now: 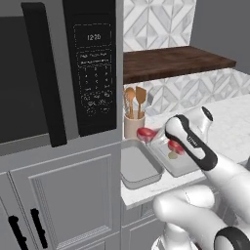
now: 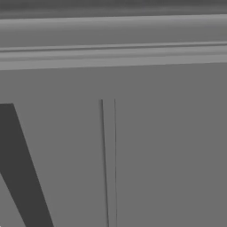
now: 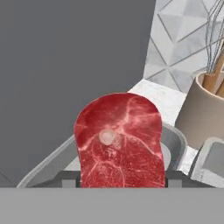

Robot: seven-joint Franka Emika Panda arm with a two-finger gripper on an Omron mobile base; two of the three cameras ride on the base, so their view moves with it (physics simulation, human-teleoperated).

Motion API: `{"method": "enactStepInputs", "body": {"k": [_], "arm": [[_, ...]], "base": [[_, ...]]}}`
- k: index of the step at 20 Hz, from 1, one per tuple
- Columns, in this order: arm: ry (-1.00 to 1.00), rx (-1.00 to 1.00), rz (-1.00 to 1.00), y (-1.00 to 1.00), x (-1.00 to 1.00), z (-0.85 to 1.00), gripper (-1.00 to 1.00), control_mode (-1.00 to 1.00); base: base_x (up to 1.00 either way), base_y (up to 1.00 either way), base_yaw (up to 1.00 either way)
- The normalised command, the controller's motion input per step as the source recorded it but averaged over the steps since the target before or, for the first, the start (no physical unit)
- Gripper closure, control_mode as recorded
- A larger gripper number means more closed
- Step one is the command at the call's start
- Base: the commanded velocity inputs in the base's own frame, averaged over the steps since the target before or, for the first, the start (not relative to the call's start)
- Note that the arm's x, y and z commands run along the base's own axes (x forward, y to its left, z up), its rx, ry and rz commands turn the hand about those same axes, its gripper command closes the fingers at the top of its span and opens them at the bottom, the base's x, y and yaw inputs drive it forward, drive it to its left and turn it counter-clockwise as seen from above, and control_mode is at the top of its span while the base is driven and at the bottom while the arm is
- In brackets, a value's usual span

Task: Place one garlic and one steak in each tupperware on the nearby counter, to pack two identical lunches.

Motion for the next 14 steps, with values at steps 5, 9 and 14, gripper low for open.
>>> {"method": "enactStepInputs", "body": {"k": [5, 9, 14], "arm": [[0.18, 0.0, 0.22, 0.21, 0.44, -0.52, 1.0, -1.0], [0.14, -0.01, 0.09, 0.02, 0.39, -0.25, 1.0, -1.0], [0.0, -0.04, 0.01, 0.0, 0.12, -0.28, 1.0, -1.0]], "base": [[0.0, 0.0, 0.0], [0.0, 0.0, 0.0], [0.0, 0.0, 0.0]]}}
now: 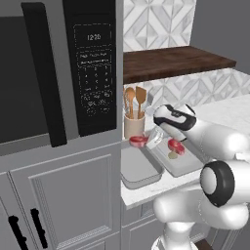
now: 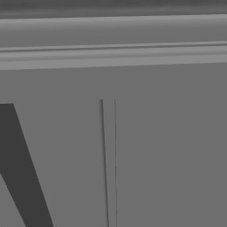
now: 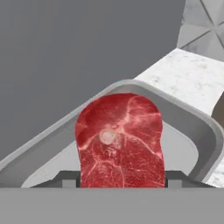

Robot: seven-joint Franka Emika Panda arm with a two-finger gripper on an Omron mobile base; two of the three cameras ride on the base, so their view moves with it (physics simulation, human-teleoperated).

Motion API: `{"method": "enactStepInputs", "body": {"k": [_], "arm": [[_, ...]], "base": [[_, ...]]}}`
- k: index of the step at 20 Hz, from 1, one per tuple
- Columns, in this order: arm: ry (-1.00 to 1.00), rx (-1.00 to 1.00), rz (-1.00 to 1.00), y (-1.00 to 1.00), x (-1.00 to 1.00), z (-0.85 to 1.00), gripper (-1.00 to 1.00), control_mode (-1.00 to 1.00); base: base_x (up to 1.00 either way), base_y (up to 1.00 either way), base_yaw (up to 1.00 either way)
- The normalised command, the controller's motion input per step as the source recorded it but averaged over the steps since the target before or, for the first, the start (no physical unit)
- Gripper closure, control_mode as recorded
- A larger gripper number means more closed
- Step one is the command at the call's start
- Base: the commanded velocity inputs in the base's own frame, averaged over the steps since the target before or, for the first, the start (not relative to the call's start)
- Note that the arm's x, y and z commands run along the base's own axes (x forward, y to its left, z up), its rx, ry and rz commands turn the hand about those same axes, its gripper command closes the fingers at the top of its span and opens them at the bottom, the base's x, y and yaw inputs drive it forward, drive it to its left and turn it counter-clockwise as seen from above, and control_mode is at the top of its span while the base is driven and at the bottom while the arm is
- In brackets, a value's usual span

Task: Place one garlic and one steak in each tupperware on the nearby counter, to pack two identical lunches.

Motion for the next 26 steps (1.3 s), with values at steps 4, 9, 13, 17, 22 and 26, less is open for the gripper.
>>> {"method": "enactStepInputs", "body": {"k": [4, 9, 13, 17, 22, 26], "arm": [[-0.02, -0.05, 0.03, 0.03, 0.0, -0.56, 1.0, -1.0], [-0.02, -0.01, 0.05, 0.16, 0.05, -0.41, 1.0, -1.0], [0.0, 0.0, 0.07, 0.03, 0.14, -0.07, 1.0, -1.0], [0.0, 0.0, 0.1, 0.05, 0.21, -0.21, 1.0, -1.0], [0.0, 0.0, 0.1, 0.14, 0.31, -0.28, 1.0, -1.0], [0.0, 0.0, 0.09, 0.04, 0.25, -0.19, -1.0, -1.0]], "base": [[0.0, 0.0, 0.0], [0.0, 0.0, 0.0], [0.0, 0.0, 0.0], [0.0, 0.0, 0.0], [0.0, 0.0, 0.0], [0.0, 0.0, 0.0]]}}
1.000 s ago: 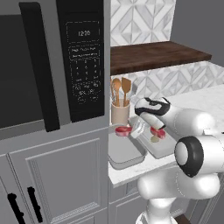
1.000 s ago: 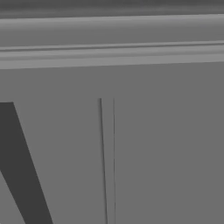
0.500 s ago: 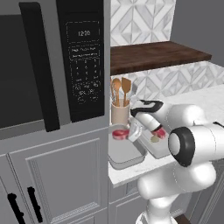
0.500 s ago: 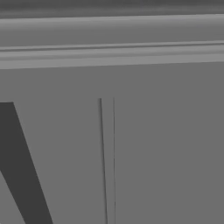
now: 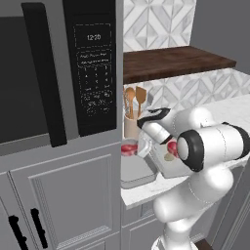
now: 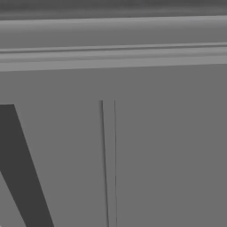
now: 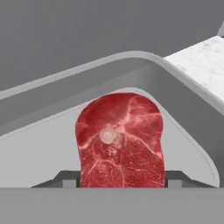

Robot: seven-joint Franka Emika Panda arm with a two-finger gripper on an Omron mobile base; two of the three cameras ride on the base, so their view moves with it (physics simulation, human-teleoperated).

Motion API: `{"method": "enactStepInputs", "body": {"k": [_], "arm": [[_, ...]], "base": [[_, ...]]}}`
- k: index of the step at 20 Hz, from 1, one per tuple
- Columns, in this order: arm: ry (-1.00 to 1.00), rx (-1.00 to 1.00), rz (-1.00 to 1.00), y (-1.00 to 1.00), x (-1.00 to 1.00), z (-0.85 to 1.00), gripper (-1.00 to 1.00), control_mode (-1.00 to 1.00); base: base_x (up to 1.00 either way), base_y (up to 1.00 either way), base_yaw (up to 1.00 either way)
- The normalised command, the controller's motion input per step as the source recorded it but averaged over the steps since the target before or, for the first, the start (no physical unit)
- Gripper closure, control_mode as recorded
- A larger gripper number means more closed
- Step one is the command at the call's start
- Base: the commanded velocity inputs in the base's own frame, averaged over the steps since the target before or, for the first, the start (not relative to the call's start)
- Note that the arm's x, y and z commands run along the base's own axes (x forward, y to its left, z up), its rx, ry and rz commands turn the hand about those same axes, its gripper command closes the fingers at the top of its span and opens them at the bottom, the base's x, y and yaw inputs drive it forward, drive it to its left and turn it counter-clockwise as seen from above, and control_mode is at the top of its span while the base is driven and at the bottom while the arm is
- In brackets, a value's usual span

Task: Place one garlic and one steak in each tupperware on the nearby counter, to pack two identical lunches.

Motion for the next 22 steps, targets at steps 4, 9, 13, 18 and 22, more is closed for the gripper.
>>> {"method": "enactStepInputs", "body": {"k": [4, 9, 13, 18, 22], "arm": [[-0.07, 0.0, 0.03, -0.04, -0.32, 0.02, -1.0, -1.0], [-0.17, 0.0, 0.03, -0.01, -0.59, 0.59, -1.0, -1.0], [-0.12, 0.0, 0.01, 0.0, -0.48, 0.59, -1.0, -1.0], [0.01, 0.0, -0.12, -0.49, -0.96, 0.84, -1.0, -1.0], [0.02, 0.0, -0.46, -0.47, -0.67, 0.73, -1.0, -1.0]], "base": [[0.0, 0.0, 0.0], [0.0, 0.0, 0.0], [0.0, 0.0, 0.0], [0.0, 0.0, 0.0], [0.0, 0.0, 0.0]]}}
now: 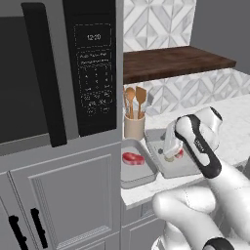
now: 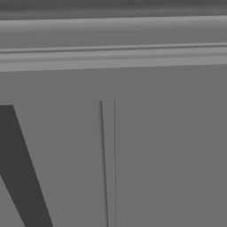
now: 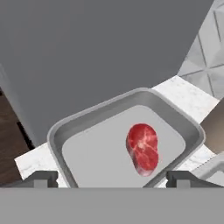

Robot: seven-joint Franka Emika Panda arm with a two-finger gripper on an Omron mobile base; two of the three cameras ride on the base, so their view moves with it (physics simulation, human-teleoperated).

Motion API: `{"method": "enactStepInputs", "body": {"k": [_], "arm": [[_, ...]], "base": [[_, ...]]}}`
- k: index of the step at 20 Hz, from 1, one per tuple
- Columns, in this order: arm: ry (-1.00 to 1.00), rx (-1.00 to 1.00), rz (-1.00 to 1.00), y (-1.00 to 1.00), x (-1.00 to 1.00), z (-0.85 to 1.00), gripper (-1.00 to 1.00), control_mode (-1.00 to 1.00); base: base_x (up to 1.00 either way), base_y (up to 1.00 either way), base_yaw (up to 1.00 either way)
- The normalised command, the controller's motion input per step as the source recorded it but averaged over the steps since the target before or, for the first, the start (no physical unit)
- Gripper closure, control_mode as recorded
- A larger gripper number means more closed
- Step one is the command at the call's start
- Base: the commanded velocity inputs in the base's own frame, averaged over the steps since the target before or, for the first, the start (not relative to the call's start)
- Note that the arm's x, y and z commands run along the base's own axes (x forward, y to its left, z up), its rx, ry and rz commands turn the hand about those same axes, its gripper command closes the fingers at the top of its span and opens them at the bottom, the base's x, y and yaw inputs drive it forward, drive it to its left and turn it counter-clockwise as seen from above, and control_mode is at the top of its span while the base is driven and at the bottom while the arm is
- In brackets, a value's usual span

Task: Place one garlic and one steak in each tupperware on the nearby counter, to pack two identical lunches.

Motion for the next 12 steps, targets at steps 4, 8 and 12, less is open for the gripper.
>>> {"method": "enactStepInputs", "body": {"k": [4, 8, 12], "arm": [[0.0, -0.01, -0.7, -0.11, -0.3, 0.37, -1.0, -1.0], [0.02, 0.02, -0.56, -0.44, -0.5, 0.66, -1.0, -1.0], [0.03, 0.1, -0.45, -0.85, -0.57, 0.3, -1.0, -1.0]], "base": [[0.0, 0.0, 0.0], [0.0, 0.0, 0.0], [0.0, 0.0, 0.0]]}}
